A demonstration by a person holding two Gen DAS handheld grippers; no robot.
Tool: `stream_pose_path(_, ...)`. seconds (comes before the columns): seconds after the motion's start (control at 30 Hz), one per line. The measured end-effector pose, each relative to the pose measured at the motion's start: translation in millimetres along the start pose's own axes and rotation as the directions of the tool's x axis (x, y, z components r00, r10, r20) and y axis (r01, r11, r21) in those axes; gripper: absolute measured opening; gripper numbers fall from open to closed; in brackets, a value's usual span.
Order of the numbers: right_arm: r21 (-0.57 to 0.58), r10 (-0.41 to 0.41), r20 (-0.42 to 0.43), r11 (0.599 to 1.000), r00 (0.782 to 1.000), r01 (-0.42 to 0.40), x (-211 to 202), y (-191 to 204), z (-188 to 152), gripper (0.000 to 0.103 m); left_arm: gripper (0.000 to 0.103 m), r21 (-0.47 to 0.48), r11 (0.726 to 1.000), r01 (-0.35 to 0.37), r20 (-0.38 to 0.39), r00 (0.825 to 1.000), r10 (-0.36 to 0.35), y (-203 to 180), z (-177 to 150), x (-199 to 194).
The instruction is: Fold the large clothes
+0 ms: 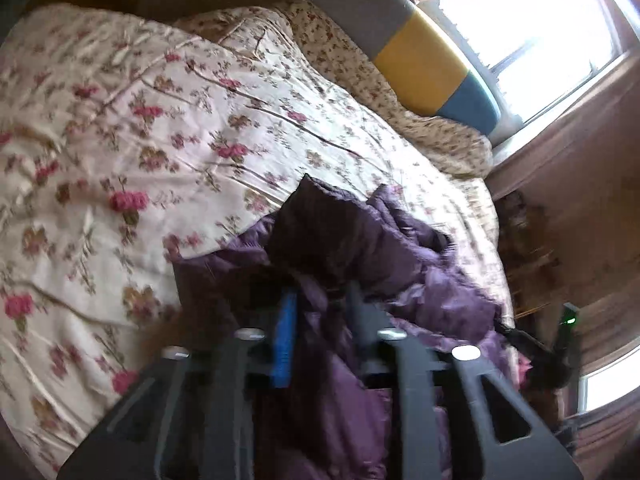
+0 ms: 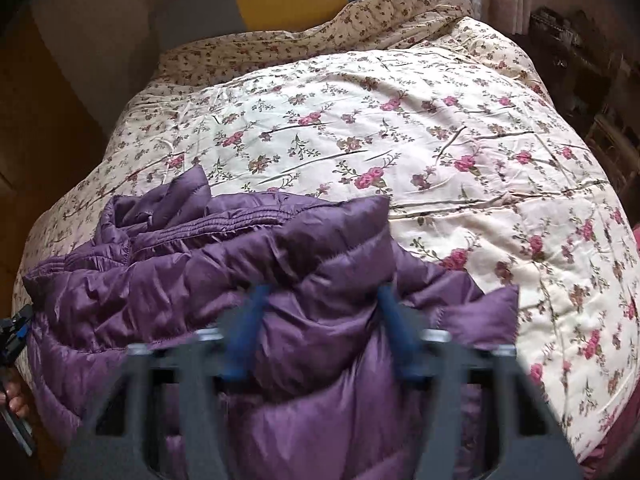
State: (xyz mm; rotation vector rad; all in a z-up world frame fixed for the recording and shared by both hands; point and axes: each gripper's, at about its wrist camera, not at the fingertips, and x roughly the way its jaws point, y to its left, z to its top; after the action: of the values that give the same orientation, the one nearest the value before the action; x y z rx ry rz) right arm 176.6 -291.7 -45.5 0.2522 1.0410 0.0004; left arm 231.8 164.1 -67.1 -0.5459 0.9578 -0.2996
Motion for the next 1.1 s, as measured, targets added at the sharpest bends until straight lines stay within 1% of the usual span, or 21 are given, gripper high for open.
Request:
stream_pose_path(0.03, -0.008, 0.001, 0.009, 1.000, 1.000, -0.001, -1, 3, 0, 0.011, 0.006, 0.011, 1.000, -0.012, 0.004, 1.000, 0.012, 0, 0, 1)
stream_pose_path(0.07, -0.026, -0.007, 0.035, 1.000, 0.999, 0.008, -6, 6, 0, 0.007, 0.002, 0.032, 0.999, -0.037, 0.019, 0.999, 0.037, -2, 1, -1)
stream_pose_path(0.23, -0.008, -0.021, 0.137, 1.000, 0.990, 0.022, -24, 7, 3, 0.005, 0.002, 0.098, 0.991, -0.092, 0.091, 0.992, 0.083, -13, 2, -13)
stream_pose_path(0.27, -0.009, -0.036, 0.159, 0.999, 0.987, 0.038, -27, 9, 5, 0.005, 0.002, 0.108, 0.989, -0.106, 0.102, 0.990, 0.095, -15, 2, -14)
stream_pose_path(0.4, 0.004, -0.069, 0.210, 0.998, 0.975, 0.069, -30, 15, 13, 0.004, 0.002, 0.130, 0.980, -0.151, 0.144, 0.981, 0.132, -22, 9, -8)
stream_pose_path(0.47, 0.012, -0.080, 0.228, 0.997, 0.970, 0.080, -30, 15, 18, 0.004, 0.002, 0.130, 0.975, -0.179, 0.171, 0.973, 0.156, -23, 11, -4)
stream_pose_path(0.53, 0.018, -0.103, 0.241, 0.995, 0.965, 0.102, -27, 16, 22, 0.004, 0.002, 0.128, 0.971, -0.201, 0.180, 0.968, 0.177, -23, 13, 2)
stream_pose_path(0.63, 0.018, -0.147, 0.233, 0.989, 0.961, 0.147, -12, 20, 26, 0.004, 0.002, 0.131, 0.960, -0.246, 0.173, 0.960, 0.222, -21, 16, 17)
stream_pose_path(0.7, 0.013, -0.173, 0.215, 0.985, 0.961, 0.175, 3, 22, 27, 0.004, 0.002, 0.142, 0.948, -0.283, 0.162, 0.952, 0.260, -20, 16, 29)
stream_pose_path(0.8, 0.002, -0.209, 0.180, 0.977, 0.961, 0.212, 24, 22, 26, 0.006, 0.002, 0.158, 0.935, -0.316, 0.147, 0.944, 0.295, -18, 16, 44)
stream_pose_path(0.93, -0.001, -0.227, 0.150, 0.973, 0.962, 0.230, 44, 19, 26, 0.009, 0.002, 0.161, 0.928, -0.336, 0.120, 0.940, 0.319, -10, 14, 61)
stream_pose_path(1.1, -0.001, -0.244, 0.118, 0.969, 0.963, 0.246, 66, 14, 21, 0.015, 0.002, 0.164, 0.927, -0.338, 0.120, 0.939, 0.322, -6, 10, 73)
